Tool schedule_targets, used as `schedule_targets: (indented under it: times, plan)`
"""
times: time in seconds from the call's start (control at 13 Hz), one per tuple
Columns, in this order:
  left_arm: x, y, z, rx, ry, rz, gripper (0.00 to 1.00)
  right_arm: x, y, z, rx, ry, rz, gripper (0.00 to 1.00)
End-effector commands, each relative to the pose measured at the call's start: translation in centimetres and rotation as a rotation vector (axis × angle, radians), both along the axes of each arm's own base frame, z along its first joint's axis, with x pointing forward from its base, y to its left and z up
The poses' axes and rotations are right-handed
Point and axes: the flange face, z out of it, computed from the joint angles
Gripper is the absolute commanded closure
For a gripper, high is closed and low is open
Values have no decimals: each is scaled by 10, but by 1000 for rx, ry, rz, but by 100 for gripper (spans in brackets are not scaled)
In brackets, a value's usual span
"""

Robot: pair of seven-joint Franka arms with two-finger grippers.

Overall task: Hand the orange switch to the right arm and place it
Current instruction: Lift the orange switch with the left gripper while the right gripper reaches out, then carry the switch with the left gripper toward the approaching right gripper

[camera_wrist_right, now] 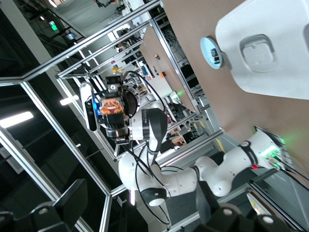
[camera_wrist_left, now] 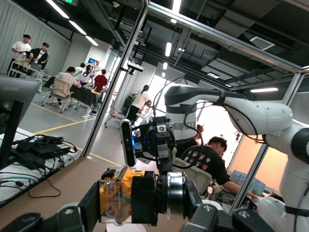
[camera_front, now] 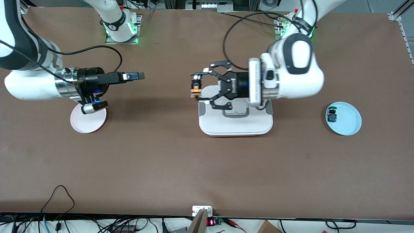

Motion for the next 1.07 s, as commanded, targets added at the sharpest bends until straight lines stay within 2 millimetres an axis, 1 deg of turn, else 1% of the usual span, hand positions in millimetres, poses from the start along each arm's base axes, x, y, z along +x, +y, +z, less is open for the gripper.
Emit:
schedule_targets:
  times: [0.0,0.08,0.38,0.54,0.61,0.69,0.84,1.0]
  plan:
    - [-32,25,6,-13,-54,-54,100,12,18,7,23,-7,-36,0]
    - [-39,27,9,-17,-87,-67,100,13,26,7,21,-11,-28,0]
    - [-71,31,29,18,-143,-70,100,12,29,7,22,-28,-25,0]
    - [-78,35,25,32,-178,-65,100,9,33,15,22,-32,-25,0]
    - [-83,38,18,39,-192,-65,100,4,38,21,21,-39,-20,0]
    - [-85,40,10,41,-201,-68,100,-1,46,28,19,-45,-16,0]
    - [-84,50,8,22,-215,-78,100,-13,62,43,10,-68,-18,0]
    - [-82,55,9,11,-215,-83,100,-27,92,52,-5,-89,-14,0]
